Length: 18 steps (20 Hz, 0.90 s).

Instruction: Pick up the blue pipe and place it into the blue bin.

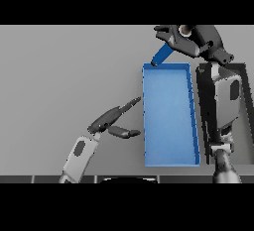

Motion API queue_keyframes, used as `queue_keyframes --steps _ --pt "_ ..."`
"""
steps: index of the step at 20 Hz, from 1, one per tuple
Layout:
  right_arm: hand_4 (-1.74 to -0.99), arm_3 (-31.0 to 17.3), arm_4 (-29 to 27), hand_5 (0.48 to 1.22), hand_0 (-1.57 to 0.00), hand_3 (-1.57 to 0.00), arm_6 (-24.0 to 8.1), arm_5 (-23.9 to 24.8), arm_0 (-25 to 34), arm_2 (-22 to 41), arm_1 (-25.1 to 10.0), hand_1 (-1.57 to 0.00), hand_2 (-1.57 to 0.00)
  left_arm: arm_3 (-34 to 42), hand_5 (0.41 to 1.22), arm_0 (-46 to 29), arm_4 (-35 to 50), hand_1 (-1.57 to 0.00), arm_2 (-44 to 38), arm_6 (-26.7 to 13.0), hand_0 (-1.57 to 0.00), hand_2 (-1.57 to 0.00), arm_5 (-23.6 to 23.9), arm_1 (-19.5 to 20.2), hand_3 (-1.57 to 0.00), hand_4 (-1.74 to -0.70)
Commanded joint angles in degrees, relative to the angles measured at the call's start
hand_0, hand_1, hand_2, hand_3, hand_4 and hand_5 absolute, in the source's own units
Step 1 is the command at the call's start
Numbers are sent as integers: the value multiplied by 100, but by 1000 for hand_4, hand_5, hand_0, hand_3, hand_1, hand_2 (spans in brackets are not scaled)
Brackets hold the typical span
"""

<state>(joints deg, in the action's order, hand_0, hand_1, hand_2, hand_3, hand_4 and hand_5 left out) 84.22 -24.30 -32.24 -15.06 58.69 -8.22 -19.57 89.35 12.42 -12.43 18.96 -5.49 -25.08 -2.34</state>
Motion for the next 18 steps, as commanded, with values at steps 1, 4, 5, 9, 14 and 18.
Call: queue_keyframes --steps 1,4,5,9,14,18 --pt "-1741 -31 37 1221 -1571 -1571 -29 -20 -169 -111 -27 -1571 -1571 -32 413 34 -29 1 -6 -12 1 1 27 -7 1 -874" --pt "-1741 50 199 1221 -1571 -1571 -207 -31 -710 -357 0 -1571 -1571 -1 419 20 -10 1 0 -5 1 1 -15 24 1 -867" --pt "-1741 146 227 1221 -1571 -1571 -267 -116 -957 -400 15 -1571 -1571 9 419 -46 -12 1 27 39 1 1 -18 21 1 -865" --pt "-1741 424 285 1221 -1571 -1571 -269 106 -2000 -182 -112 -1571 -1571 146 422 -193 12 1 116 50 1 1 -17 -37 1 -877" --pt "-1741 732 -17 1221 -1571 -1571 -270 1214 -3093 717 -722 -1571 -1571 177 427 -275 38 1 105 25 1 1 -29 5 1 -882" --pt "-1741 796 -598 1221 -1571 -1255 -268 2535 -3484 1814 -1576 -1571 -1571 244 420 -292 63 1 123 -12 1 1 -45 11 1 -887"
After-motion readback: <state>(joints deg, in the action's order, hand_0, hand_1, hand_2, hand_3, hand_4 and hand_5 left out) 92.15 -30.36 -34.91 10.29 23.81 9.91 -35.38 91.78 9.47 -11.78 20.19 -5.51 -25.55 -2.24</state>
